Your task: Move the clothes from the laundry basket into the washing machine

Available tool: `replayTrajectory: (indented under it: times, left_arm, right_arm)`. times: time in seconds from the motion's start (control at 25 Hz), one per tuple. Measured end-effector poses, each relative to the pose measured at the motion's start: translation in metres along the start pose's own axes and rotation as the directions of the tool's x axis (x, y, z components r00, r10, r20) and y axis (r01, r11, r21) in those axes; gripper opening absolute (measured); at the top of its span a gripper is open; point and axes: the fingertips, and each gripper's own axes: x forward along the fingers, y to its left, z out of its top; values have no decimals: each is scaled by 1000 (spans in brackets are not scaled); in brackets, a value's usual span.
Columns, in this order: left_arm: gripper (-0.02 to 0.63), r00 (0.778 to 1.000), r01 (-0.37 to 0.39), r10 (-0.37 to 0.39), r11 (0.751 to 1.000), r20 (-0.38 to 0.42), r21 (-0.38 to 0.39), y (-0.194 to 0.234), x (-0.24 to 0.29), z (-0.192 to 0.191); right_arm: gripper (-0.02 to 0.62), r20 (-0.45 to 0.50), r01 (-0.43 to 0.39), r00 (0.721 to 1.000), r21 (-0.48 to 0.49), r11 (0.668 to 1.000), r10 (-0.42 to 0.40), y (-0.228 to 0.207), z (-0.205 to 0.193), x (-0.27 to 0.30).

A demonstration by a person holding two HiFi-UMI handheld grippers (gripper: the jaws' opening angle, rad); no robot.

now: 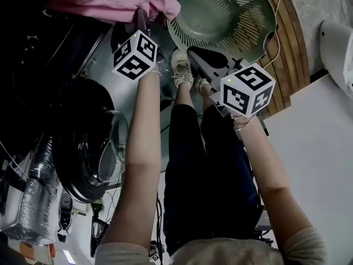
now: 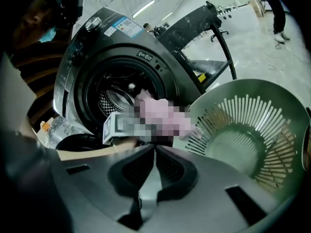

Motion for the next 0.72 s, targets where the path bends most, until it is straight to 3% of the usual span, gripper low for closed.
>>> replayTrajectory:
  times: [0.08, 0.12, 0.16, 0.28, 0.4, 0.48, 0.6, 0.72]
  left_arm:
    - [221, 1000, -10, 10, 998, -1, 55, 3, 17, 7]
    - [58, 1000, -23, 23, 995, 7, 95, 6, 24, 14]
    - [37, 999, -38, 36, 991, 18, 125, 8, 29, 23]
    - [34, 992, -67, 53, 990, 111, 126, 13, 27, 63]
    - [34, 956, -128, 74, 976, 283, 176, 22, 16, 124]
    - [34, 934, -170, 86, 960, 348, 221, 33, 19, 161]
    - [35, 930, -192, 93, 948, 356, 253, 45, 33, 189]
    - [35, 936, -188, 100, 952, 337, 241, 49, 40, 188]
  right_arm:
    - [21, 0, -1, 1000, -5, 1000, 1, -3, -1, -2]
    - [21, 0, -2, 1000, -6, 1000, 2, -4, -2, -3]
    - [21, -1, -4, 1000, -6, 1000, 4, -4, -3, -2]
    - [21, -10, -6, 1000, -9, 1000, 6, -3, -6, -1]
    - [19, -9, -11, 1000, -9, 1000, 11, 0, -6, 1]
    - [18, -5, -18, 1000, -12, 1000, 18, 2, -4, 3]
    - [18, 1, -24, 1000, -16, 1000, 24, 4, -1, 6]
    - [18, 4, -29, 1000, -17, 999, 29, 7, -2, 9]
